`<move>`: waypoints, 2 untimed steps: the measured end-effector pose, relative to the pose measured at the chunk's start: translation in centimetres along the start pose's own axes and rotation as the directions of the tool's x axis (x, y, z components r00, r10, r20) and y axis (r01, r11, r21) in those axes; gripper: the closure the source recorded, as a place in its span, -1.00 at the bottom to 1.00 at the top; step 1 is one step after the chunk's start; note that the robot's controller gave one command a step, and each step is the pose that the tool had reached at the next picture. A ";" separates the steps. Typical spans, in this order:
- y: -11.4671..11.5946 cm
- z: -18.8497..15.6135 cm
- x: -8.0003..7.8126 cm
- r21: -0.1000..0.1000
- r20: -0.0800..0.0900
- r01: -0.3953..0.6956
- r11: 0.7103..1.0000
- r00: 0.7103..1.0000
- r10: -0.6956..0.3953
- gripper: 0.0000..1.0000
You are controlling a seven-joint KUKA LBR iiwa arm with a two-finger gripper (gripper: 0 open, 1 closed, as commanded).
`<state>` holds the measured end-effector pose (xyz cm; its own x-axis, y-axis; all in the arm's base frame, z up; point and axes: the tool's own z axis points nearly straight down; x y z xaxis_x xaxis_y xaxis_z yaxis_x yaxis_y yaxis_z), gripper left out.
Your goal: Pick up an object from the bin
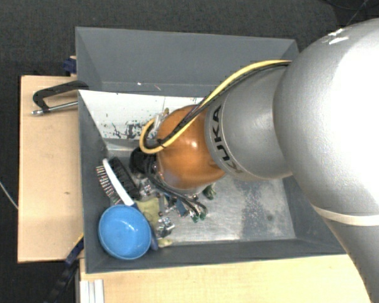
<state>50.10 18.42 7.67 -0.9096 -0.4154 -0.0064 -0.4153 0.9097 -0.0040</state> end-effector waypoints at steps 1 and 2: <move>0.3 0.0 0.0 0.006 -0.001 0.009 1.000 1.000 -0.009 1.00; 2.6 0.0 -1.8 0.012 -0.007 0.005 1.000 1.000 -0.005 1.00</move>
Offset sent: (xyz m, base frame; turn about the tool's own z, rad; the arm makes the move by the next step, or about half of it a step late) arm -0.0080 0.0068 -0.0067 -0.0145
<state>50.63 21.52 7.70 -0.9075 -0.4200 0.0008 -0.4200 0.9074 -0.0159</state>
